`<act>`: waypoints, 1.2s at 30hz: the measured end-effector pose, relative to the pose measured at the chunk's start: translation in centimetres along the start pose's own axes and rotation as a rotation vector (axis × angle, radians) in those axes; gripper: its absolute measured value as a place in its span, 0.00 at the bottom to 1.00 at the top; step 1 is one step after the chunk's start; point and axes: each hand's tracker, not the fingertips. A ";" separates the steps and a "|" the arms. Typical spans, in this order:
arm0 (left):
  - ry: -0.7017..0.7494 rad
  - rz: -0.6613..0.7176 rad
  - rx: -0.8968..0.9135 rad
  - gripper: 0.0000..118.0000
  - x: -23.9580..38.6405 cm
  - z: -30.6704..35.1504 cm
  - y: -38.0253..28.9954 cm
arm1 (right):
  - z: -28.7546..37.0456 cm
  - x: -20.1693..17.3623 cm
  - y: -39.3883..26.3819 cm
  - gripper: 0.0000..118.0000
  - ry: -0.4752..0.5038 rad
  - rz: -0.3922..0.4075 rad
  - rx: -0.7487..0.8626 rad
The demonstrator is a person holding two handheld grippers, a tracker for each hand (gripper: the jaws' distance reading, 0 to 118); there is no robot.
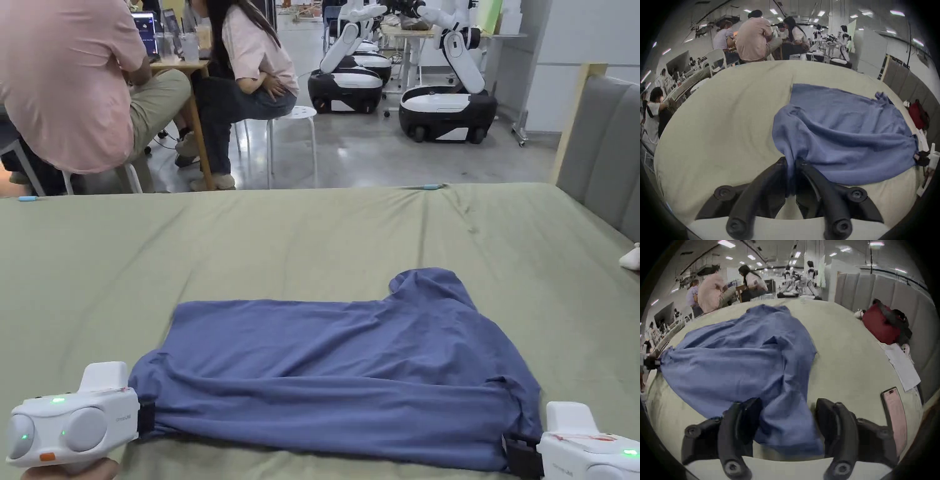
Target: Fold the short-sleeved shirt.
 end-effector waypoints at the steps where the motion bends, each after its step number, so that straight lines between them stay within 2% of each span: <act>1: -0.005 0.002 0.008 0.05 0.0 0.6 0.1 | 1.0 0.3 0.5 0.14 0.005 -0.007 0.018; 2: -0.011 0.003 0.019 0.05 0.0 1.1 0.0 | 1.7 0.5 0.7 0.01 0.043 -0.025 0.050; 3: -0.026 0.002 0.030 0.05 0.0 1.8 0.0 | 2.3 0.8 1.0 0.03 0.116 -0.053 0.086; 5: -0.035 0.010 0.045 0.05 -0.1 3.0 0.0 | 4.1 0.6 1.4 0.02 0.072 -0.026 0.112; 6: -0.038 0.008 0.057 0.05 -0.1 3.7 -0.2 | 5.0 0.5 1.5 0.02 0.077 0.001 0.143; 11: -0.052 0.013 0.071 0.05 -1.5 7.2 -1.7 | 10.0 0.4 1.6 0.02 0.093 0.020 0.201; 17: -0.109 0.103 0.042 0.05 -4.6 9.9 -6.5 | 12.2 0.1 -1.5 0.02 0.094 0.109 0.149; 22: -0.124 0.144 0.006 0.07 -5.2 9.6 -9.6 | 10.4 -0.5 -4.6 0.03 0.084 0.078 0.081; 23: -0.132 0.142 0.059 0.14 -5.1 10.2 -9.5 | 10.4 -0.7 -4.8 0.08 0.075 0.075 0.095; 24: -0.127 0.112 0.129 0.33 -4.9 11.2 -9.4 | 10.9 -1.0 -4.8 0.28 0.031 0.074 0.131; 25: -0.074 0.045 0.171 0.53 -4.6 12.0 -8.8 | 11.7 -1.3 -4.6 0.55 -0.003 0.088 0.161; 26: -0.038 -0.005 0.199 0.69 -4.2 12.8 -8.3 | 12.2 -1.5 -4.2 0.79 0.001 0.100 0.184; 27: -0.015 -0.060 0.238 0.83 -3.7 13.8 -7.7 | 12.9 -1.8 -3.6 0.98 0.009 0.101 0.214; 29: 0.037 -0.154 0.310 0.83 -2.1 15.1 -6.4 | 14.0 -2.9 -2.4 1.00 0.021 0.079 0.280; 31: 0.066 -0.225 0.369 0.82 0.1 16.0 -5.3 | 14.8 -4.8 -0.9 1.00 0.027 0.093 0.343; 34: 0.018 -0.224 0.401 0.80 1.9 15.0 -4.3 | 15.4 -8.2 0.4 0.98 0.056 0.131 0.424; 35: 0.013 -0.220 0.403 0.73 2.6 14.9 -4.1 | 15.4 -9.0 0.6 0.93 0.087 0.131 0.442; 36: 0.009 -0.219 0.400 0.53 3.3 14.6 -3.9 | 15.6 -9.8 0.8 0.75 0.126 0.119 0.462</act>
